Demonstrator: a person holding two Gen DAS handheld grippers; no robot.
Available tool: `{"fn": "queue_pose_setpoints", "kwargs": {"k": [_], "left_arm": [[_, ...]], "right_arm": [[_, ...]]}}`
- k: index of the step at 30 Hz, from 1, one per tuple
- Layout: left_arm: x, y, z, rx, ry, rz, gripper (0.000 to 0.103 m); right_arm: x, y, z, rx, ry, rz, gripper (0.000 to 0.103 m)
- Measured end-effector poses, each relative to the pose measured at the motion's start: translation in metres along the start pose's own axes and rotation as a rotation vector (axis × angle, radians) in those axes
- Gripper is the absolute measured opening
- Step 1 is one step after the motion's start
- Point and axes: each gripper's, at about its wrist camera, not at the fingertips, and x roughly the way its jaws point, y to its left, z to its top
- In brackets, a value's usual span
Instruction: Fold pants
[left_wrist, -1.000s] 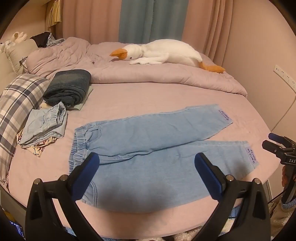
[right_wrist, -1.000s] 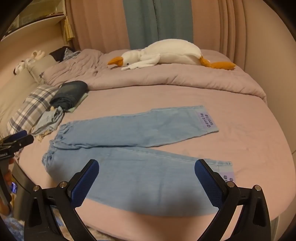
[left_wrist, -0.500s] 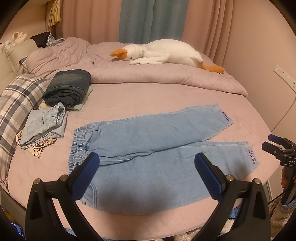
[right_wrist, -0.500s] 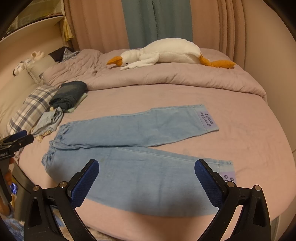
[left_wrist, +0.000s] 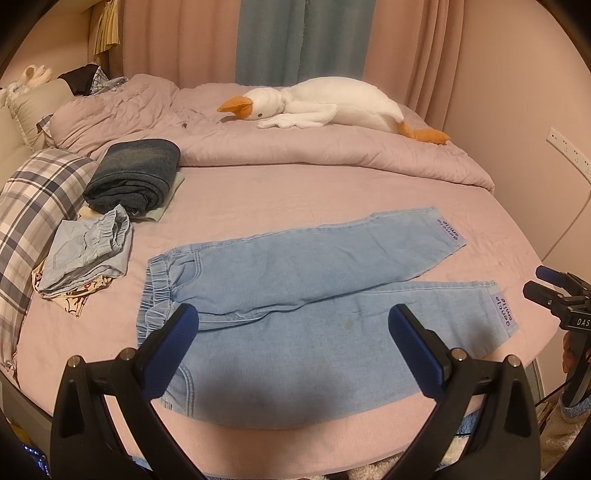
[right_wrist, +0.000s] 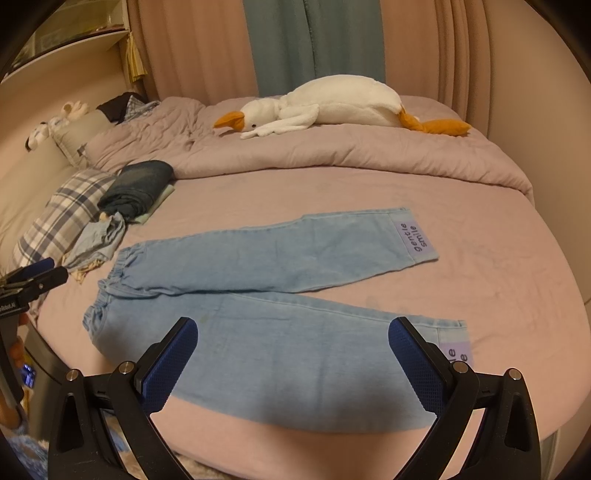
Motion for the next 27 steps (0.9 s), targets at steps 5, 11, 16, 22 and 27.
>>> {"fn": "queue_pose_setpoints", "kwargs": {"k": [5, 11, 16, 22, 27], "left_arm": [[0.0, -0.001, 0.0, 0.007, 0.0, 0.007, 0.103], [0.001, -0.002, 0.0, 0.025, -0.001, 0.022, 0.103], [0.002, -0.002, 0.001, 0.046, 0.003, 0.044, 0.103], [0.005, 0.001, -0.001, 0.013, -0.011, 0.023, 0.103], [0.01, 0.025, -0.007, -0.112, -0.004, -0.04, 0.103]], "right_arm": [[0.001, 0.0, -0.001, 0.001, 0.003, 0.0, 0.102], [0.001, 0.0, -0.002, 0.0, 0.006, -0.007, 0.102], [0.001, -0.001, -0.003, 0.002, 0.0, -0.004, 0.102], [0.003, -0.004, -0.002, 0.004, 0.001, -0.004, 0.102], [0.005, -0.002, -0.002, -0.012, 0.016, -0.018, 0.102]]}}
